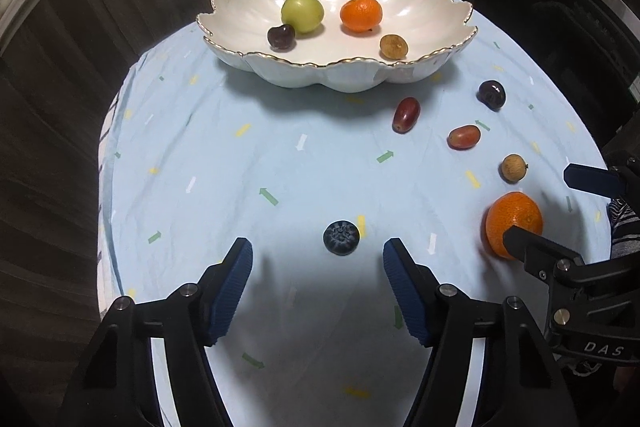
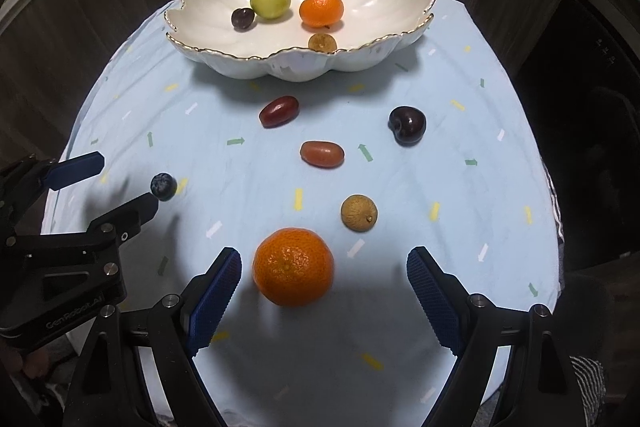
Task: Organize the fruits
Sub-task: 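Grasp the blueberry with the left tool while the right tool grasps the second mandarin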
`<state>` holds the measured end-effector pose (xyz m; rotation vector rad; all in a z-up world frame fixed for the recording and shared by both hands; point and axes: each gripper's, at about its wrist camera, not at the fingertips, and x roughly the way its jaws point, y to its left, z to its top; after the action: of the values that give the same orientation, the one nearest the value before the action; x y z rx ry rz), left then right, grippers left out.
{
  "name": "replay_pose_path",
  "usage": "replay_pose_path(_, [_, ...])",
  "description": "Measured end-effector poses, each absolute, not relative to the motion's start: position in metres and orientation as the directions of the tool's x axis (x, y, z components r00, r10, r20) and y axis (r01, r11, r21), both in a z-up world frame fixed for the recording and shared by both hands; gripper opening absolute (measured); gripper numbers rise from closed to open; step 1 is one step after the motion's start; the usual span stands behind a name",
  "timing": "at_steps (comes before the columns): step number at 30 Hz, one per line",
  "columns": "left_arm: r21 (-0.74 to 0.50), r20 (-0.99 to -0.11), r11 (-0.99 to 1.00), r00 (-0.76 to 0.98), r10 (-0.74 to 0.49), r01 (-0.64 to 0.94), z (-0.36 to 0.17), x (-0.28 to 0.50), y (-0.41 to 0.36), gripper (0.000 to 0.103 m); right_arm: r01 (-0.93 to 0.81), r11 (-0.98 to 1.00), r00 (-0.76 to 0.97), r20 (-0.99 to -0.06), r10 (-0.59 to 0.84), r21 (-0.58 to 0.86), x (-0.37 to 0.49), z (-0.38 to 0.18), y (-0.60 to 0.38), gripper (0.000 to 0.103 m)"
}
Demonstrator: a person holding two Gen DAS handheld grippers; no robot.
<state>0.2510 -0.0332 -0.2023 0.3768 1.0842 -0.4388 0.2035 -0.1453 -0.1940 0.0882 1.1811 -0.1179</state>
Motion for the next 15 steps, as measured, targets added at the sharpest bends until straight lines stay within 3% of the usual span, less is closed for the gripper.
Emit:
replay_pose_path(5, [0.073,-0.91,0.851,0.384,-0.157,0.52,-0.209,0.254,-0.035,0.06,0.142,0.99,0.364,-0.931,-0.036,0.018,0.204,-0.199,-0.144,0.085])
replay_pose_path(15, [0.052,-0.923,0.852,0.352,-0.159,0.521,-0.221,0.26,-0.038,0.047,0.142,0.988,0.335,-0.942,0.017,0.068,0.207,-0.213,-0.143,0.067])
